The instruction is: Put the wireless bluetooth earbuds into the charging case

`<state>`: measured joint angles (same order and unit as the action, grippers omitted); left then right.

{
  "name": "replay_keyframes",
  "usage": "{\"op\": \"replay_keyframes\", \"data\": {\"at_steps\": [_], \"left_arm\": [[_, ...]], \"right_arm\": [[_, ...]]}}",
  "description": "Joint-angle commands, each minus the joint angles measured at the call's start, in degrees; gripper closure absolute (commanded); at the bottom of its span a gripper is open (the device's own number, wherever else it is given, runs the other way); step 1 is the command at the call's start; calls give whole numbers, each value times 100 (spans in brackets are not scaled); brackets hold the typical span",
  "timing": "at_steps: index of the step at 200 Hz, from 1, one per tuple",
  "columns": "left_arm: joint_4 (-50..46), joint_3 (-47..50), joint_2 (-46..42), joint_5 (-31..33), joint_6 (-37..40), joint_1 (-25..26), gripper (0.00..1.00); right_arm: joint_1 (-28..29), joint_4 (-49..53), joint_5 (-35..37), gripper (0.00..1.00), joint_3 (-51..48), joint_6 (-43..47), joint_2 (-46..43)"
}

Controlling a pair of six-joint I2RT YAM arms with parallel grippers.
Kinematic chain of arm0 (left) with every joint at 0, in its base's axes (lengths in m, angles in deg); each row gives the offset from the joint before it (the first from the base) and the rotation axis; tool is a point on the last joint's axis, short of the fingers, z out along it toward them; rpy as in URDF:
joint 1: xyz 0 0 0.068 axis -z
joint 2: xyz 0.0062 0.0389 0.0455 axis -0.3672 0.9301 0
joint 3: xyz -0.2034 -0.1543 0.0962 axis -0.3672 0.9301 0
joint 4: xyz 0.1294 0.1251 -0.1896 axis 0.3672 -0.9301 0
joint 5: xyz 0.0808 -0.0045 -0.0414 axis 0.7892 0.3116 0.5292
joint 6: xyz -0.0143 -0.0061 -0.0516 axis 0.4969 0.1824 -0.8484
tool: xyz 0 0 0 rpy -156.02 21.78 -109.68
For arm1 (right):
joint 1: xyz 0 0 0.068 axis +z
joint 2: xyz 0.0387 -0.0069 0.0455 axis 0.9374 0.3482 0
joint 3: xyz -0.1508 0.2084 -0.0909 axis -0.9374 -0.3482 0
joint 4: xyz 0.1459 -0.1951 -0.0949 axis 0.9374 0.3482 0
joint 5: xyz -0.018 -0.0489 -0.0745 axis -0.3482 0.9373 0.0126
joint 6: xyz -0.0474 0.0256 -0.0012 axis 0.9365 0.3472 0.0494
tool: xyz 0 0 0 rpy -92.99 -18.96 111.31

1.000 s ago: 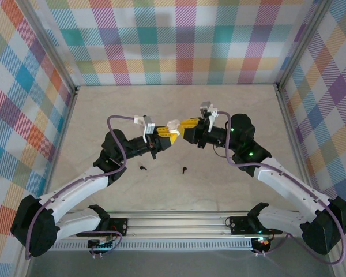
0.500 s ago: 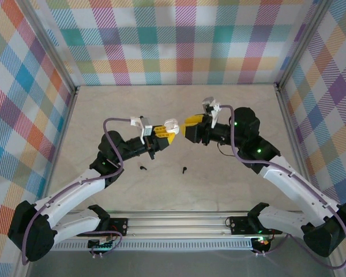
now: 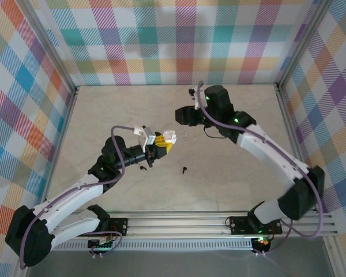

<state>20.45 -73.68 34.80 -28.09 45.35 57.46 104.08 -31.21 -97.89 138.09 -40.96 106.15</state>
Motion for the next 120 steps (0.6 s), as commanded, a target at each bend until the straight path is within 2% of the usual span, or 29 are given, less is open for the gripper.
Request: {"op": "replay_keyframes", "data": {"at_steps": [1,26,62,89,120], "left_arm": [[-396,159,-103,200,449,55,100],[-530,326,32,280,648,55,100],[-462,460,354,316,834,55,100],[-396,428,550,286,939,55,100],[-337,324,768,222,1033,53,100]], "right_arm": [[-308,1420,404,67,727,-331,902],[-395,1908,557,70,1344,-323,1884],[-519,1934,743,70,1880,-260,2885],[-587,2069,721,73,2275,-147,3483],[-667,2040,712,75,2301,-180,3848]]}}
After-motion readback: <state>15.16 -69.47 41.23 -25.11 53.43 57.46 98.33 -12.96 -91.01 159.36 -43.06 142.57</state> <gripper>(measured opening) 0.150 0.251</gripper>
